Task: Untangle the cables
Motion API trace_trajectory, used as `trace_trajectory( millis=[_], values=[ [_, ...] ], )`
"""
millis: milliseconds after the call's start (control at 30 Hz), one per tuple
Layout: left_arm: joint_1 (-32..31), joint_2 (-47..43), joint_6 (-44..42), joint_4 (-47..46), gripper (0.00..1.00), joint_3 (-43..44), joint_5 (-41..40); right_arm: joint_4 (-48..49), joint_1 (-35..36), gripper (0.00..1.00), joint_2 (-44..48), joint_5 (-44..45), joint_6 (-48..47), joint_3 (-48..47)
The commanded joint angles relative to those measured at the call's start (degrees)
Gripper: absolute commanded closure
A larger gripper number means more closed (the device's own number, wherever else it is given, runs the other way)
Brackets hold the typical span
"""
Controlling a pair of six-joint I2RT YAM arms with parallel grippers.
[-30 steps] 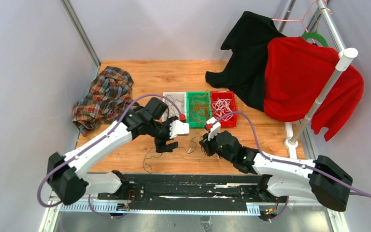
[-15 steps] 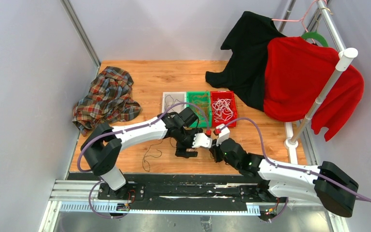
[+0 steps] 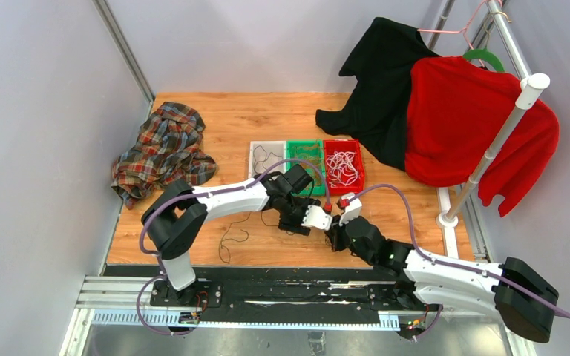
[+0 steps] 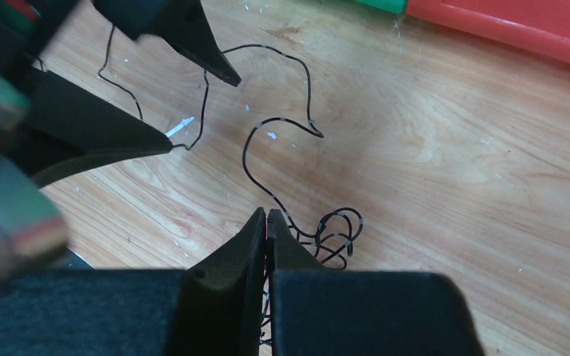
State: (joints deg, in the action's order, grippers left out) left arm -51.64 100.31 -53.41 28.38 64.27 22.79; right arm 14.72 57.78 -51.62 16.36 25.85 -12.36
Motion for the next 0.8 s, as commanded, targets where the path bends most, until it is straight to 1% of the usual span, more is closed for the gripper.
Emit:
trace_trajectory(
  millis=[0,67,167,300,333,433,567,633,667,733,767],
  values=[
    [-0.7,2.1,-8.1,0.3,0.42,1.0,-2.1,0.0,-0.1,0.99,2.0,1.0,1.0,0.5],
    [-0.7,2.7,-9.4,0.0,0.49,1.3,-2.8,-0.3,-0.1,0.99,2.7,0.9,0.8,0.5],
    [-0.7,3.0,-11.3,-0.1,0.64,1.9,-2.5,-1.0,-0.2,0.99,3.3,0.8,0.9,0.5],
    [-0.7,3.2,-12.3,0.8,0.99,3.5,-3.6,-2.5,-0.3,0.99,4.2,1.5,1.0,0.3],
    [-0.7,2.7,-11.6,1.7,0.99,4.6,-4.4,-2.9,-0.3,0.99,4.6,2.0,1.0,0.2],
    [0.4,-0.5,-8.6,9.1,0.99,9.5,-5.1,-4.2,-0.6,0.99,5.5,3.2,0.6,0.0],
    [2.9,-5.3,-4.3,26.3,0.99,21.9,-2.5,-5.8,-0.9,0.99,5.0,5.3,0.6,-0.6],
    [4.4,-8.2,-1.8,32.4,0.99,28.0,-1.3,-7.0,-0.9,0.99,3.9,5.8,0.5,-1.3],
    [4.9,-9.9,-0.6,34.6,0.99,30.5,-0.5,-7.7,-0.9,0.96,3.2,5.9,0.2,-1.9],
    [5.1,-14.5,-0.7,37.8,0.99,33.2,0.4,-9.1,-0.9,0.85,2.4,5.4,-1.5,-3.6],
    [5.1,-16.5,-0.5,38.3,1.0,33.6,0.7,-9.8,-0.9,0.78,2.6,5.1,-2.7,-4.8]
  ],
)
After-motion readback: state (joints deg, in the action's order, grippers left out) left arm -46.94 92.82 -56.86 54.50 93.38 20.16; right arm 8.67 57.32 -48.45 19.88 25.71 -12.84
